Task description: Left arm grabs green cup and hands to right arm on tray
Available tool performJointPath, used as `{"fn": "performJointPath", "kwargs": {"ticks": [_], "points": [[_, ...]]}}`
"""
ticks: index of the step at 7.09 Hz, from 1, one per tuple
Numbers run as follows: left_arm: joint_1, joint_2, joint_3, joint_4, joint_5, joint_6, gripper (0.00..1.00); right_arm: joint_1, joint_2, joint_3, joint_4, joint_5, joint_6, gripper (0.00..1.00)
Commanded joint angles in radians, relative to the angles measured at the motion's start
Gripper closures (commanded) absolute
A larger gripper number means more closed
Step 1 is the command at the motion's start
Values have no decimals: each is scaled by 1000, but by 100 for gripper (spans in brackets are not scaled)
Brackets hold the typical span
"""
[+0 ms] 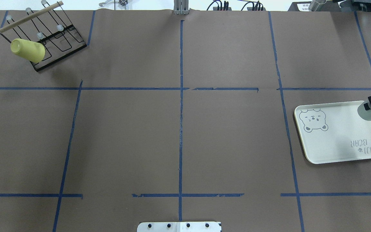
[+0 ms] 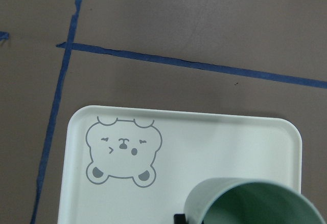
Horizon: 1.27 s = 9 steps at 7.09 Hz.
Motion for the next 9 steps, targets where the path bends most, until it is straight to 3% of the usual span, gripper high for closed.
{"fn": "performJointPath", "kwargs": {"ticks": [1,3,6,7,8,9], "points": [[-10,28,-3,-5,0,6,0,-2,-10,-15,6,-23,43,96],[-10,27,-7,-6,0,6,0,-42,-3,-48,21,-64,67,96],[-11,25,-5,-6,0,6,0,-177,-3,-181,353,-136,349,96],[-11,25,-5,-6,0,6,0,-204,-6,-190,360,-173,351,93],[-11,24,-5,-6,0,6,0,-223,-6,-193,359,-197,353,88],[-11,24,-5,-6,0,4,0,-224,-6,-193,351,-197,347,62]]}}
